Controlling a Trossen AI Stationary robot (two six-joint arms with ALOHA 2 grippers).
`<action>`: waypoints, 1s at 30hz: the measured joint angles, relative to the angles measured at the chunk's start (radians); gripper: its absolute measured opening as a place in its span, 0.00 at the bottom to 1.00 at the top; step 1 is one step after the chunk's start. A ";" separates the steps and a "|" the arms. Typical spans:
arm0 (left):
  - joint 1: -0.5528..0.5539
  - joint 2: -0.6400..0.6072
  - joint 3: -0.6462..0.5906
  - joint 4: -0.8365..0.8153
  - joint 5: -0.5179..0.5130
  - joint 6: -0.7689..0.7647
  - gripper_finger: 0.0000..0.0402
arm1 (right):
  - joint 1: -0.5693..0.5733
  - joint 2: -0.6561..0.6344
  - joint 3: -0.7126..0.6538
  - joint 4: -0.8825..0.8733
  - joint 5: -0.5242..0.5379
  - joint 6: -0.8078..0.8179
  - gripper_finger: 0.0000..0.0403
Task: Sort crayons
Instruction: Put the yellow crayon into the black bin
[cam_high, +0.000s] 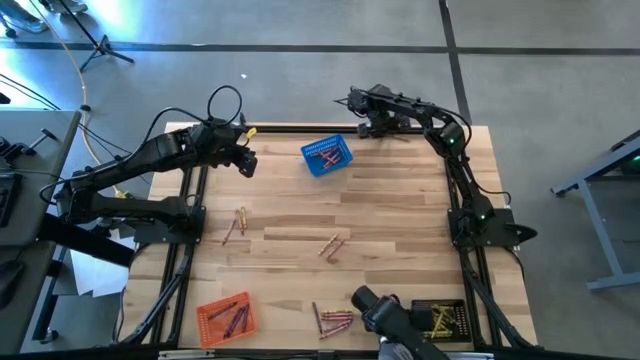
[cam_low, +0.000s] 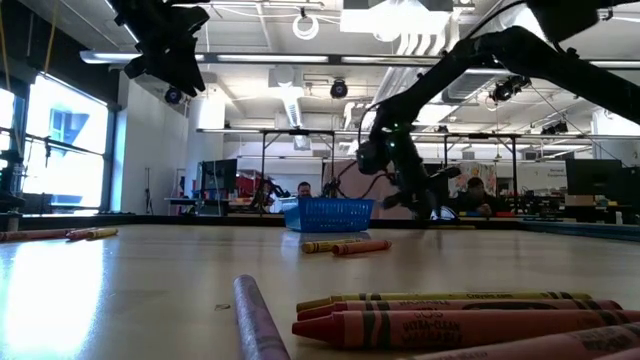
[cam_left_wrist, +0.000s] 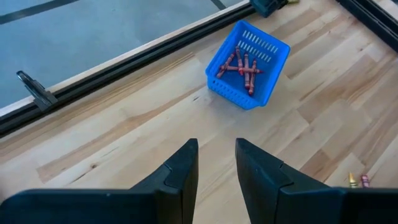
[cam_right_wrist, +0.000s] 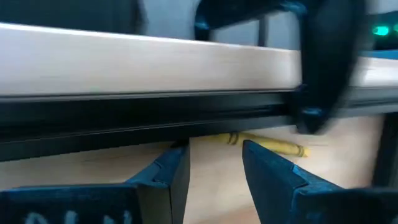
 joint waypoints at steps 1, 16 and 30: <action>0.000 0.000 0.000 -0.001 0.000 0.003 0.23 | 0.000 0.000 0.000 -0.030 0.008 0.007 0.33; 0.000 0.000 0.000 -0.003 0.000 0.049 0.23 | 0.007 0.000 -0.001 -0.262 -0.090 -0.318 0.33; 0.000 0.000 0.000 -0.003 0.000 -0.050 0.23 | -0.059 -0.002 0.001 -0.285 -0.017 -0.769 0.33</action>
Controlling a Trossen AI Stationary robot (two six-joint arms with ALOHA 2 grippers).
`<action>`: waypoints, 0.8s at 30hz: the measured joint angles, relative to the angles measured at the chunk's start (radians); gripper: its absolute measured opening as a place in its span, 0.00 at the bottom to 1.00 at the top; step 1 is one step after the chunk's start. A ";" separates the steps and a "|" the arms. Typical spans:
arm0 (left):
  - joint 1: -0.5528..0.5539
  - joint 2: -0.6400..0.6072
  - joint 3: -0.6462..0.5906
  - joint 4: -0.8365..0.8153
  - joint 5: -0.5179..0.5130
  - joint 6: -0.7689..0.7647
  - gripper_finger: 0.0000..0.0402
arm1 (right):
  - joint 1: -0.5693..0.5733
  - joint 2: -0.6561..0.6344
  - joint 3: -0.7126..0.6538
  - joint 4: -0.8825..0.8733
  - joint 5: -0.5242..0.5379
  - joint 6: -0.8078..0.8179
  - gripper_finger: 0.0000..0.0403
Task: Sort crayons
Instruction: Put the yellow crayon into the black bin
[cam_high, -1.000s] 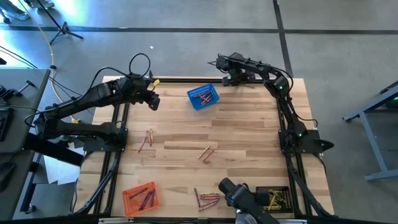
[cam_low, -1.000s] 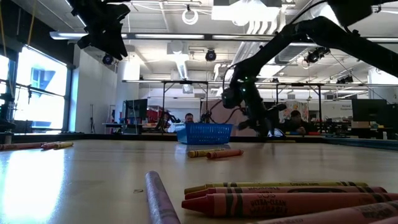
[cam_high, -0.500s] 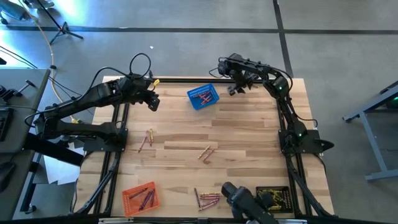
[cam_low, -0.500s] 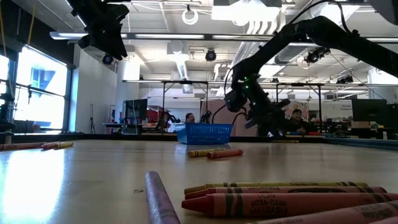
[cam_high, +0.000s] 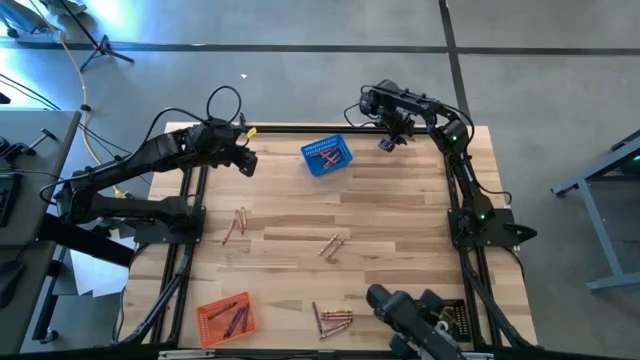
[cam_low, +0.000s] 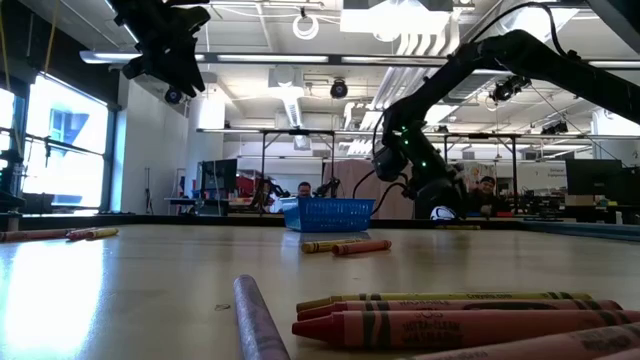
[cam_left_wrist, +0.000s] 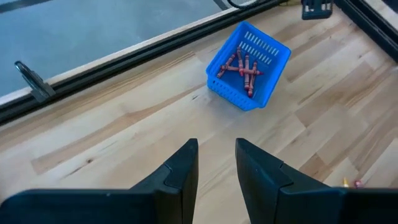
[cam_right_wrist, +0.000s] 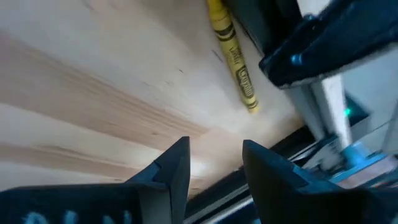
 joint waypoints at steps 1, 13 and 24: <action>0.000 0.000 0.000 0.000 0.000 -0.007 0.23 | -0.002 0.000 0.000 0.002 0.003 -0.045 0.33; 0.000 0.000 0.000 0.000 0.000 -0.095 0.23 | -0.063 0.000 0.001 0.122 -0.080 -0.231 0.33; 0.000 0.000 0.000 0.004 0.000 -0.112 0.23 | -0.134 -0.002 0.001 0.154 -0.133 -0.242 0.33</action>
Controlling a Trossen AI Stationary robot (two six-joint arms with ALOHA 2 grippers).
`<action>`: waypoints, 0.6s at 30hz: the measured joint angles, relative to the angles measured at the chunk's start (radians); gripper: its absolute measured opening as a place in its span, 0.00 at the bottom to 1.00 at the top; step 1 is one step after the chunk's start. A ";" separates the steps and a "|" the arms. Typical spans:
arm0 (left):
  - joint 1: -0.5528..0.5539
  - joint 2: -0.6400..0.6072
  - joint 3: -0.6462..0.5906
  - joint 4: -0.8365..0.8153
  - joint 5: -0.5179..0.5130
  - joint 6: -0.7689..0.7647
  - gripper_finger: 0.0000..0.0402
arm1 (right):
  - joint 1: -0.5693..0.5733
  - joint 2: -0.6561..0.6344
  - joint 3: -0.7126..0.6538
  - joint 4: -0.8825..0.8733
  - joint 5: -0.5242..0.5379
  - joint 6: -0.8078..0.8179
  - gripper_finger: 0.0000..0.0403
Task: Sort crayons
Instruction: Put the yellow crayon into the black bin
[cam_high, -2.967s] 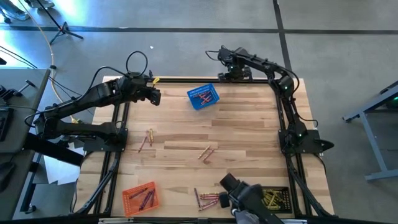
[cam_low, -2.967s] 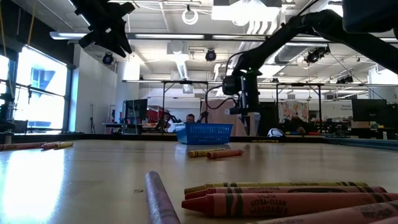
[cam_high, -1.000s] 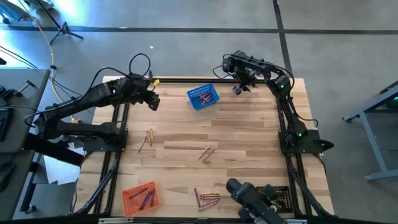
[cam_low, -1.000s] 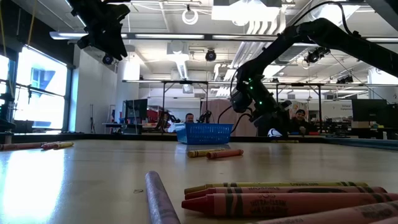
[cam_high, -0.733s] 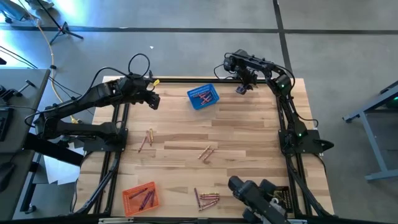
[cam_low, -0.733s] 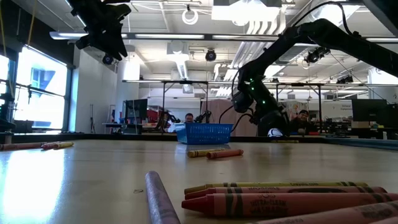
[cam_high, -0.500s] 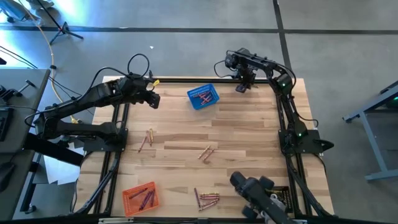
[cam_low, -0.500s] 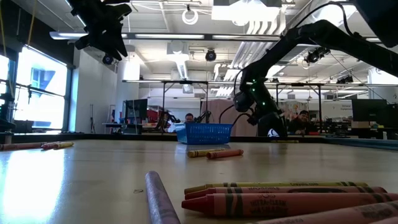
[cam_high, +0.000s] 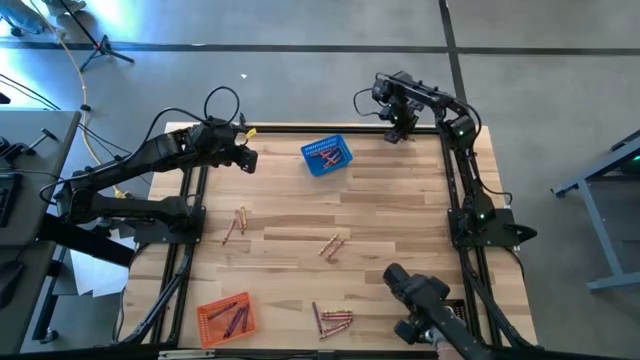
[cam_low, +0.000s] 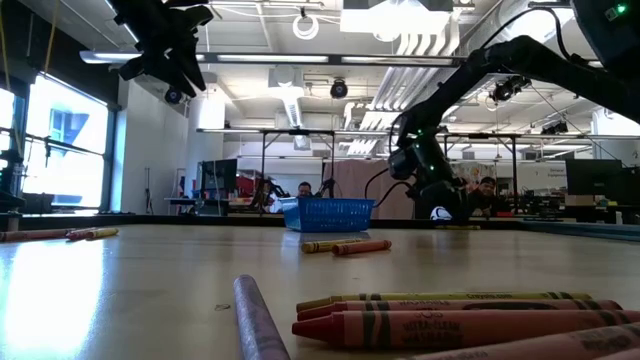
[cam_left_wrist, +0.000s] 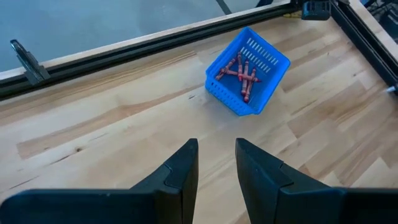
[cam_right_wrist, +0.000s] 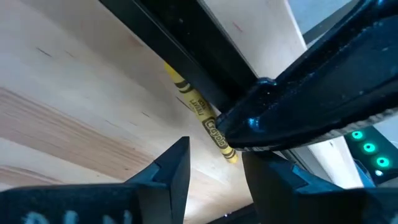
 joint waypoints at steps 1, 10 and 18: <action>0.000 0.000 0.000 0.002 0.000 -0.003 0.23 | -0.002 0.000 0.000 0.001 -0.009 -0.003 0.33; 0.000 0.000 0.000 0.004 -0.007 -0.042 0.23 | -0.005 -0.001 0.000 0.004 -0.017 -0.065 0.33; -0.001 0.000 0.000 0.004 -0.007 -0.075 0.23 | -0.002 -0.001 0.000 0.008 -0.036 -0.118 0.33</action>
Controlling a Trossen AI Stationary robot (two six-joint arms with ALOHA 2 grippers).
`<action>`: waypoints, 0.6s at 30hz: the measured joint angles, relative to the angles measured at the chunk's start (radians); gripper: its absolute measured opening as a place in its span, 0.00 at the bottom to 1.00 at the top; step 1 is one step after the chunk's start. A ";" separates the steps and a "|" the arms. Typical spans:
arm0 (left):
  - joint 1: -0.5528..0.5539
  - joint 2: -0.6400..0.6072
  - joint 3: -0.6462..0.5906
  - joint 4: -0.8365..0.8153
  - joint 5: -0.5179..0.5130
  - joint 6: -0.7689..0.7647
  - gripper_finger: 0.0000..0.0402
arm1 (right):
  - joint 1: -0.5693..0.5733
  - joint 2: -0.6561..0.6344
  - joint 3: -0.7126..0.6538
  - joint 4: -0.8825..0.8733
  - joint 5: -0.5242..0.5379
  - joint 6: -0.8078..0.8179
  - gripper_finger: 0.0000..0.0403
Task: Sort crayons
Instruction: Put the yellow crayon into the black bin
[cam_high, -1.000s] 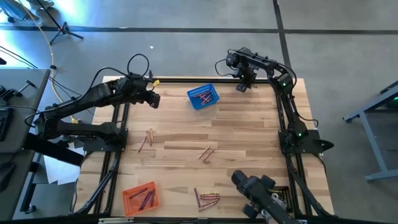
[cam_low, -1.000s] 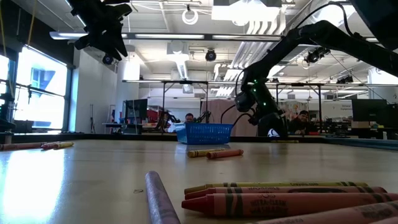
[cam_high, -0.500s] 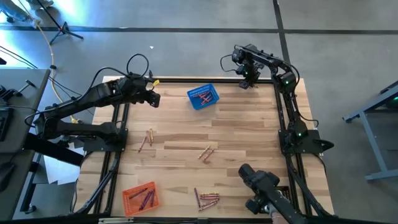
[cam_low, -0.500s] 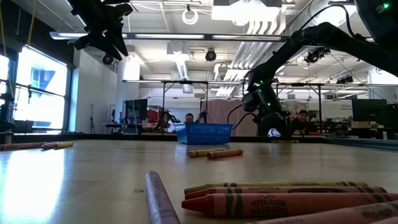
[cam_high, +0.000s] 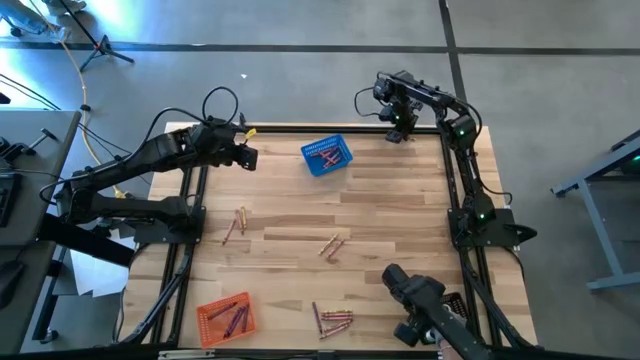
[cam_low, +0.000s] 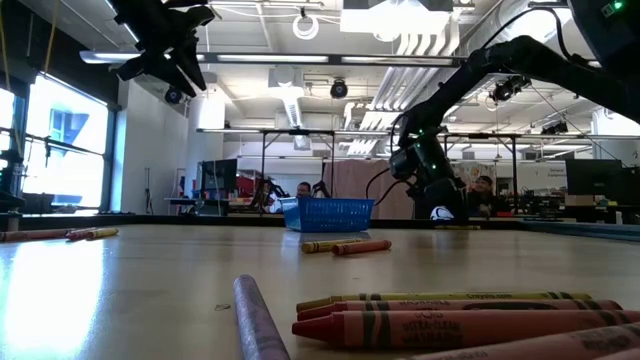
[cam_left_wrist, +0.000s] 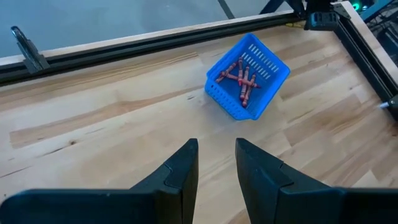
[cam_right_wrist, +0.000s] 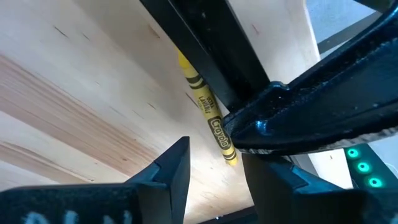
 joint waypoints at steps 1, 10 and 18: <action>-0.002 0.000 0.000 0.000 0.000 0.000 0.23 | 0.001 0.000 0.000 0.000 -0.004 0.003 0.33; -0.040 0.000 0.000 0.000 0.000 -0.001 0.23 | 0.007 0.000 0.000 -0.009 -0.030 -0.003 0.33; -0.062 0.000 0.000 0.000 0.000 0.000 0.23 | 0.007 0.000 0.000 -0.024 -0.091 -0.043 0.33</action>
